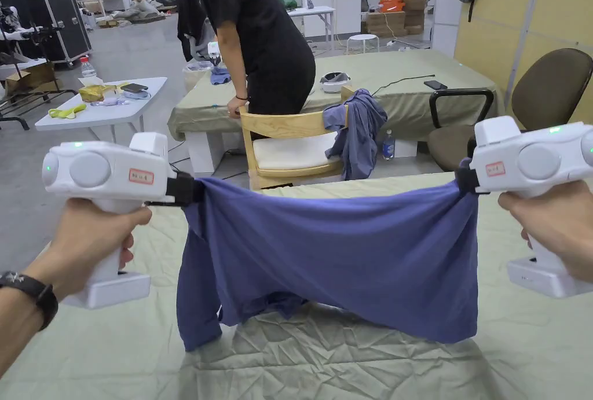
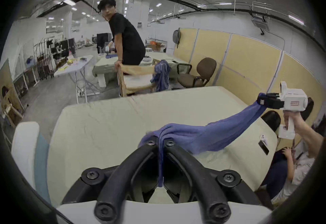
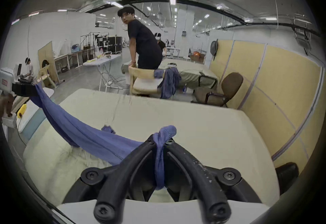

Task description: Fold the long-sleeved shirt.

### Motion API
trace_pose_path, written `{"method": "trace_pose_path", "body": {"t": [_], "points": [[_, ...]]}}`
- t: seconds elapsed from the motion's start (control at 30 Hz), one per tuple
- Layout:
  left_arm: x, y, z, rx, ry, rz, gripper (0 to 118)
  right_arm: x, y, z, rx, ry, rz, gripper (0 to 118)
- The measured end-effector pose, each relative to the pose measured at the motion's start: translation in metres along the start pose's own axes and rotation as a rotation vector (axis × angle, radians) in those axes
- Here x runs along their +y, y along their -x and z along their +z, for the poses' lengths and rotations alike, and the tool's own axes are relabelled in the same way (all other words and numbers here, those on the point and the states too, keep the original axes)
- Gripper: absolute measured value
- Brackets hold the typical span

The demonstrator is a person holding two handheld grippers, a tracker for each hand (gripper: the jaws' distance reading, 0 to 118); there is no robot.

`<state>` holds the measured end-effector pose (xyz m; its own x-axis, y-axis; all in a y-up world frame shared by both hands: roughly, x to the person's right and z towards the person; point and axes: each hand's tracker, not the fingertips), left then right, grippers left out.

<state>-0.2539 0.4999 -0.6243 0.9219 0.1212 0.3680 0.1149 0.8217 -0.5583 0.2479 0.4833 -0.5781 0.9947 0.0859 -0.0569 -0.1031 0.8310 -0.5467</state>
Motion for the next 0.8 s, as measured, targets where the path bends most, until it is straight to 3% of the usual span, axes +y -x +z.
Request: {"method": "trace_pose_path", "body": {"t": [0.33, 0.8], "points": [[-0.169, -0.014, 0.025, -0.010, 0.168, 0.096, 3, -0.151, 0.012, 0.036, 0.039, 0.167, -0.113, 7], [-0.360, -0.029, 0.069, -0.025, 0.378, 0.180, 3, -0.312, 0.035, 0.087, 0.090, 0.359, -0.064, 7]]}}
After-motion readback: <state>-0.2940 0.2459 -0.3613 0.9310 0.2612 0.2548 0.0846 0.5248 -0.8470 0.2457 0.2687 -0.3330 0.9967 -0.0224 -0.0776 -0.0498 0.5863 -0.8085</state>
